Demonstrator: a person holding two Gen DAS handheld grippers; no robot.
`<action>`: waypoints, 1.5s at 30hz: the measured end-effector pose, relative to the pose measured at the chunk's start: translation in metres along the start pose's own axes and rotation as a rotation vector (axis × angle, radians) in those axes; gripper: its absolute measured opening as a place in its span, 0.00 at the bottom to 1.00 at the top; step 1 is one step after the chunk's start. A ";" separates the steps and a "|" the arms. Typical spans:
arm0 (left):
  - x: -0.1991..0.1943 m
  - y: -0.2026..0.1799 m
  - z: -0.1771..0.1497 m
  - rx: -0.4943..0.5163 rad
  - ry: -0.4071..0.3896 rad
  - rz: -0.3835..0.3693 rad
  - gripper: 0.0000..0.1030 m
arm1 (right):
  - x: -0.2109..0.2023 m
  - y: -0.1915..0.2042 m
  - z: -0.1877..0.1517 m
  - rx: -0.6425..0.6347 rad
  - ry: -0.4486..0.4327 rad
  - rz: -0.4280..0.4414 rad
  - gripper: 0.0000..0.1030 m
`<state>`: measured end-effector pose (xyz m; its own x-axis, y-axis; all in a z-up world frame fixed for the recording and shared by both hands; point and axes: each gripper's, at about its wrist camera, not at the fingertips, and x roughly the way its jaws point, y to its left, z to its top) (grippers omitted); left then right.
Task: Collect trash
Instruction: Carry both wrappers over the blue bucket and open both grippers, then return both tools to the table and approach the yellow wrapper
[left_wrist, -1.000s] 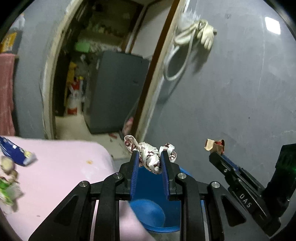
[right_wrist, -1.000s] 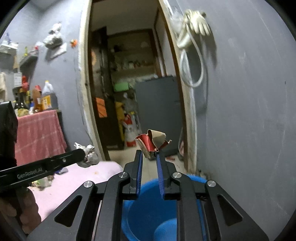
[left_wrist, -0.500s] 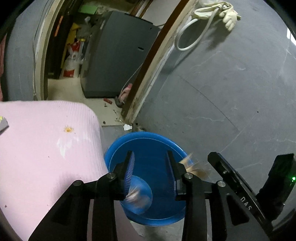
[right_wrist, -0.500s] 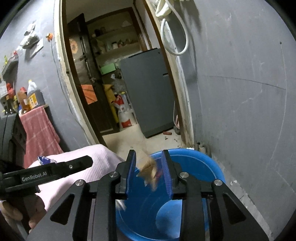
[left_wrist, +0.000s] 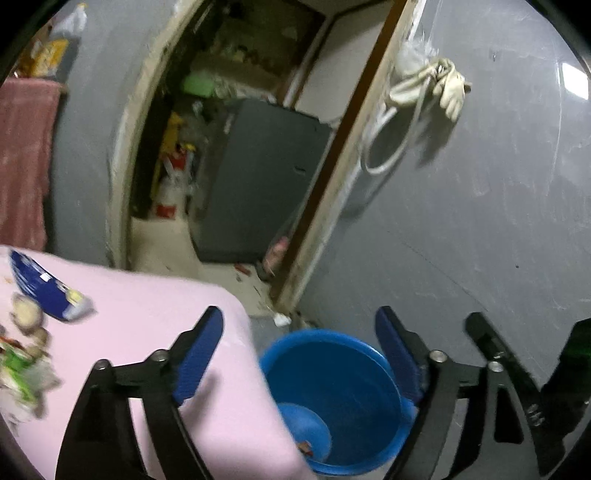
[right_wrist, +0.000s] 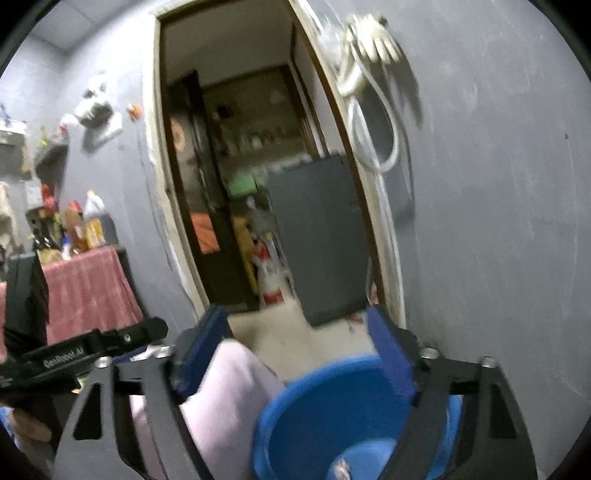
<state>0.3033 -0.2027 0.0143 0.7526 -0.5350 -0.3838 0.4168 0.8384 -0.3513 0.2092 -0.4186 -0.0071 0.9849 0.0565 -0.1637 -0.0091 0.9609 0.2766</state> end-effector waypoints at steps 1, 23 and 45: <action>-0.008 0.004 0.003 0.000 -0.019 0.023 0.84 | -0.001 0.003 0.003 -0.006 -0.012 0.006 0.80; -0.145 0.092 0.021 0.043 -0.265 0.363 0.98 | -0.015 0.131 0.031 -0.154 -0.174 0.183 1.00; -0.137 0.206 -0.016 0.009 0.028 0.481 0.98 | 0.072 0.208 -0.028 -0.183 0.213 0.290 1.00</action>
<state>0.2780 0.0419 -0.0194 0.8472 -0.0890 -0.5238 0.0296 0.9922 -0.1207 0.2730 -0.2071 0.0117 0.8793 0.3688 -0.3013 -0.3309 0.9282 0.1704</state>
